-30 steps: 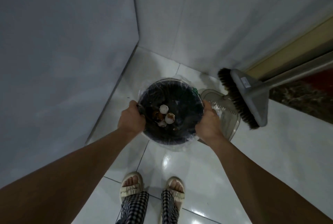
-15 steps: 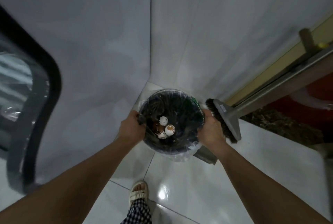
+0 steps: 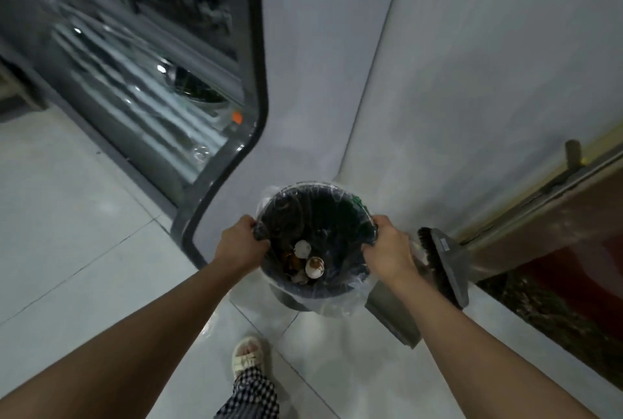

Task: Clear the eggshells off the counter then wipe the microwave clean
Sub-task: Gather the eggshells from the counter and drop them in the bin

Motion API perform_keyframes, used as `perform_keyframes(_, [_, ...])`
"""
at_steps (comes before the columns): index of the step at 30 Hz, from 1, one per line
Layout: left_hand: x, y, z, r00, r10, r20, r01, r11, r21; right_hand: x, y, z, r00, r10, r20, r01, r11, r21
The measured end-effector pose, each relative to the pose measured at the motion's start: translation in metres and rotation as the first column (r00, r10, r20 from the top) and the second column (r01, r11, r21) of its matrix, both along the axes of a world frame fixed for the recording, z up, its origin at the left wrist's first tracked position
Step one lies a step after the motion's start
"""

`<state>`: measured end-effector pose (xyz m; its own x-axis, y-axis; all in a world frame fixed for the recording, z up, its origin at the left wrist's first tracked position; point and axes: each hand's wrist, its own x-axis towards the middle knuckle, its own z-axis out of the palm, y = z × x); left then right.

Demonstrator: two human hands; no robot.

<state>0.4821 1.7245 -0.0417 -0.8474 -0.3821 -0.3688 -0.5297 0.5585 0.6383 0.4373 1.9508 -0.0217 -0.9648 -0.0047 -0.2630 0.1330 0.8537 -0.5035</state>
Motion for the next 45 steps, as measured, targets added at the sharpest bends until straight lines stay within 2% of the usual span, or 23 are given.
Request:
perform_keyframes(11, [0.126, -0.121, 0.063, 0.951, 0.308, -0.037, -0.306, 0.951, 0.04, 0.065, -0.134, 0.058, 0.96, 0.272, -0.062, -0.275, 0.96, -0.045])
perform_keyframes(19, [0.212, -0.266, 0.087, 0.866, 0.491, -0.097, -0.488, 0.871, 0.052, 0.112, -0.301, 0.082, 0.893, 0.443, -0.073, -0.447, 0.892, -0.062])
perform_keyframes(28, [0.282, -0.432, 0.116, 0.753, 0.638, -0.162, -0.639, 0.768, 0.053, 0.161, -0.485, 0.117, 0.831, 0.546, -0.112, -0.555, 0.828, -0.084])
perform_keyframes(36, [0.301, -0.553, 0.134, 0.638, 0.745, -0.193, -0.749, 0.659, 0.066, 0.162, -0.628, 0.134, 0.742, 0.656, -0.137, -0.667, 0.743, -0.059])
perform_keyframes(45, [0.249, -0.704, 0.13, 0.546, 0.818, -0.183, -0.826, 0.562, 0.049, 0.086, -0.811, 0.124, 0.677, 0.721, -0.148, -0.735, 0.672, -0.089])
